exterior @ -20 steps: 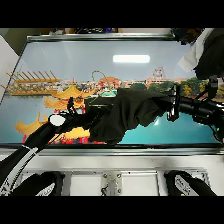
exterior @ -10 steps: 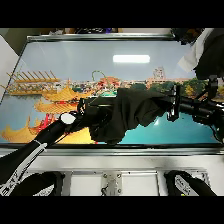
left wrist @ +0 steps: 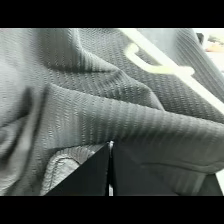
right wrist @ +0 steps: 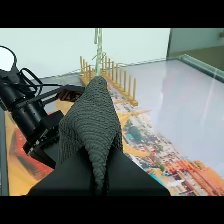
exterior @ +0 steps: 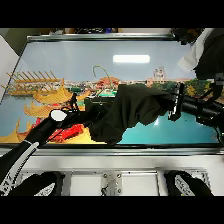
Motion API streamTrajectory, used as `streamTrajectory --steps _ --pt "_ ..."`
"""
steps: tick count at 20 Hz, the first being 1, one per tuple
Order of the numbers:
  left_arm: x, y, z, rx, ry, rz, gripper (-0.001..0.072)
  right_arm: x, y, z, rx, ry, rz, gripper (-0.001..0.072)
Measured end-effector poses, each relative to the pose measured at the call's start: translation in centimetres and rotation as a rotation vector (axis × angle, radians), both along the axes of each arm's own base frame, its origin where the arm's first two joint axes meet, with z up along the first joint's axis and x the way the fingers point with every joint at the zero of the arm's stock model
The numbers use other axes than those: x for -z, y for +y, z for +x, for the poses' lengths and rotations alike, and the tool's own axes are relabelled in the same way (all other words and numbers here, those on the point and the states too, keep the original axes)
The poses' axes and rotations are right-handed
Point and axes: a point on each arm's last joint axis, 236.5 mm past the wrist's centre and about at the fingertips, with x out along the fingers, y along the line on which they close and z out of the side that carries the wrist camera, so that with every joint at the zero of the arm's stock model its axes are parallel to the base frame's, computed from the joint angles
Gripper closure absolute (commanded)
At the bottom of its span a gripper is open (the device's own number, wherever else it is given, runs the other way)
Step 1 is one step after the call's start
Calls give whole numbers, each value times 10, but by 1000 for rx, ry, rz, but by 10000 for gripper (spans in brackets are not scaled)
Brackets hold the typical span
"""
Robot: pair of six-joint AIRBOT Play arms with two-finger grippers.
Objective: Fold the clothes and pants, and hang the long-sleeved shirts on hangers.
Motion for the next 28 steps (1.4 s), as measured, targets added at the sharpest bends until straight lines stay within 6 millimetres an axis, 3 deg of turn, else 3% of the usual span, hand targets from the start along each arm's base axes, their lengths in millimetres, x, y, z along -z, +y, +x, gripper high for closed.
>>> streamTrajectory --steps 5,9,14,18,19,20,21,25,28 --pt "-1 36 7 -10 -15 56 694 -21 4 -16 14 -7 4 703" --pt "3 52 10 -18 -14 89 693 -37 8 -32 12 -8 15 703" --pt "13 50 9 -3 2 106 693 -52 12 -48 9 11 38 703" --pt "5 47 17 -5 -29 106 690 -54 14 -53 12 35 43 703" --pt "-1 45 19 2 -40 101 542 -52 14 -53 13 43 33 703" --pt "-7 43 21 14 -52 97 190 -49 13 -51 21 49 23 703" --pt "-13 42 22 23 -59 91 87 -46 12 -50 29 54 11 703" --pt "-30 47 17 50 -69 76 83 -36 12 -48 40 70 -30 703" --pt "-25 45 1 64 -45 68 83 -32 11 -48 43 76 -45 702"
